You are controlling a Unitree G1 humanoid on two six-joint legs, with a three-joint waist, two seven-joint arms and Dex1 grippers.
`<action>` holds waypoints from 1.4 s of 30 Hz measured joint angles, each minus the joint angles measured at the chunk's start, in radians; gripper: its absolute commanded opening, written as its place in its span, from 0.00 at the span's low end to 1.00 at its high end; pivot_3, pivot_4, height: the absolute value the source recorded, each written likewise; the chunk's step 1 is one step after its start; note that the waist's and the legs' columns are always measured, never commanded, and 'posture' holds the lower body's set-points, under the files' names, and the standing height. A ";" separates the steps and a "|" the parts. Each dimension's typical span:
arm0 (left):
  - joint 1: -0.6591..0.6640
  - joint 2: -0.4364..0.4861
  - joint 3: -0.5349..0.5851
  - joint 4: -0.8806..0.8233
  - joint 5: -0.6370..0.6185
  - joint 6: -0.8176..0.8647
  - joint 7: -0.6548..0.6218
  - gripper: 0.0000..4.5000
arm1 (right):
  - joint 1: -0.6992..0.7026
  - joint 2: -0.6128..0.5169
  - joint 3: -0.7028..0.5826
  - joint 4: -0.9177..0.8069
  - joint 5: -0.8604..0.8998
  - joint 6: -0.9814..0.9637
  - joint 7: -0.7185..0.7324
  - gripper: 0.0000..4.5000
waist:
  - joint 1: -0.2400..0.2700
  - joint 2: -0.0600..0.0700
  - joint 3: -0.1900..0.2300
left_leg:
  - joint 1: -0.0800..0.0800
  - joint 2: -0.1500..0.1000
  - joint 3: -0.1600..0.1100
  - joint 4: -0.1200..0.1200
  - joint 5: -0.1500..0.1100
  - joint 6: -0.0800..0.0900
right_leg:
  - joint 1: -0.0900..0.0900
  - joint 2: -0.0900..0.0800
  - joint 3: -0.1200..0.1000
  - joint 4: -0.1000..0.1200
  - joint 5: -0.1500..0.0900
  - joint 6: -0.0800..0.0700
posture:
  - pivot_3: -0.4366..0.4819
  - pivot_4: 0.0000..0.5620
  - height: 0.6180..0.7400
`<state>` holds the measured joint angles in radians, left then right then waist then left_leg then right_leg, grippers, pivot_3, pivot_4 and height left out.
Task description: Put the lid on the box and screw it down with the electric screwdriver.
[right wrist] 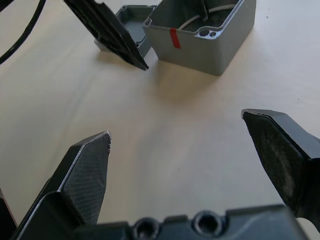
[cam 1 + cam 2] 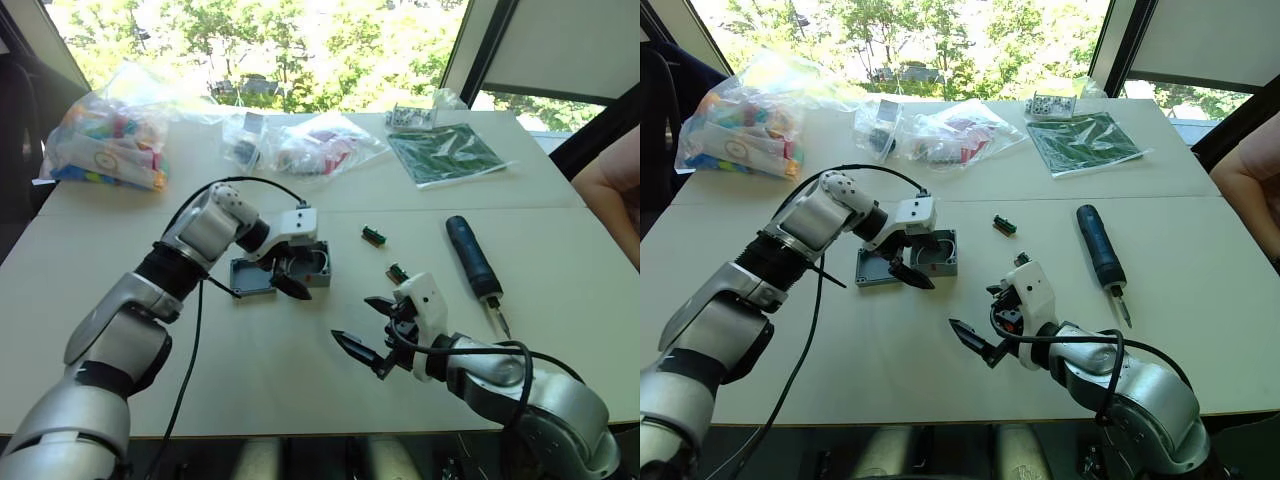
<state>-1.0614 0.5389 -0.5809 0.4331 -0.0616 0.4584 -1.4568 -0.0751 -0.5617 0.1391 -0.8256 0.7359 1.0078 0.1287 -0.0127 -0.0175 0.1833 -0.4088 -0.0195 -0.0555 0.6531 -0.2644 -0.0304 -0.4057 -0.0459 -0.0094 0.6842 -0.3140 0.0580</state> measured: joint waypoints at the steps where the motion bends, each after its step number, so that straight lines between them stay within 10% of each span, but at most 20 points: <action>1: 0.000 -0.007 0.000 0.003 0.012 -0.009 -0.002 0.89 | 0.003 0.004 -0.004 -0.002 -0.002 0.005 -0.007 1.00 | 0.000 0.000 0.000 | 0.000 0.000 0.000 0.000 0.000 0.000 | 0.000 0.000 0.000 0.000 0.000 0.000 | 0.48 0.27 1.00; 12: 0.000 -0.033 0.000 0.022 0.076 -0.055 -0.030 0.01 | 0.019 0.034 -0.040 -0.018 -0.006 0.035 -0.044 1.00 | -0.001 0.000 0.000 | 0.000 0.000 0.000 0.000 0.000 0.000 | 0.000 0.000 0.000 0.000 0.000 0.000 | 0.48 0.27 1.00; 24: -0.008 -0.054 0.030 0.115 0.085 -0.308 -0.095 0.01 | 0.041 0.003 -0.099 -0.047 0.033 0.046 0.015 1.00 | 0.003 0.001 -0.001 | 0.000 -0.001 0.000 0.001 0.000 0.000 | 0.001 -0.001 0.000 0.000 0.000 0.000 | 0.48 0.27 1.00; 38: -0.134 -0.072 -0.307 0.277 -0.126 -0.896 -0.155 0.01 | 0.130 -0.052 -0.191 -0.127 0.121 0.046 0.065 1.00 | -0.002 0.000 -0.001 | 0.000 -0.001 0.000 0.002 0.000 0.001 | 0.001 0.000 0.000 0.000 0.000 0.000 | 0.48 0.27 1.00; 42: -0.205 -0.086 -0.376 0.360 -0.148 -0.985 -0.155 0.25 | 0.161 -0.046 -0.194 -0.155 0.122 0.046 0.031 1.00 | -0.001 0.000 -0.001 | 0.000 -0.001 -0.001 0.004 -0.002 0.003 | 0.002 0.000 0.000 0.000 0.000 0.000 | 0.48 0.27 1.00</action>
<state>-1.2669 0.4529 -0.9569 0.7935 -0.2095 -0.5263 -1.6114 0.0861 -0.6073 -0.0548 -0.9803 0.8580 1.0535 0.1601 -0.0133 -0.0175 0.1828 -0.4091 -0.0202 -0.0560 0.6574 -0.2660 -0.0276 -0.4038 -0.0458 -0.0096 0.6845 -0.3140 0.0583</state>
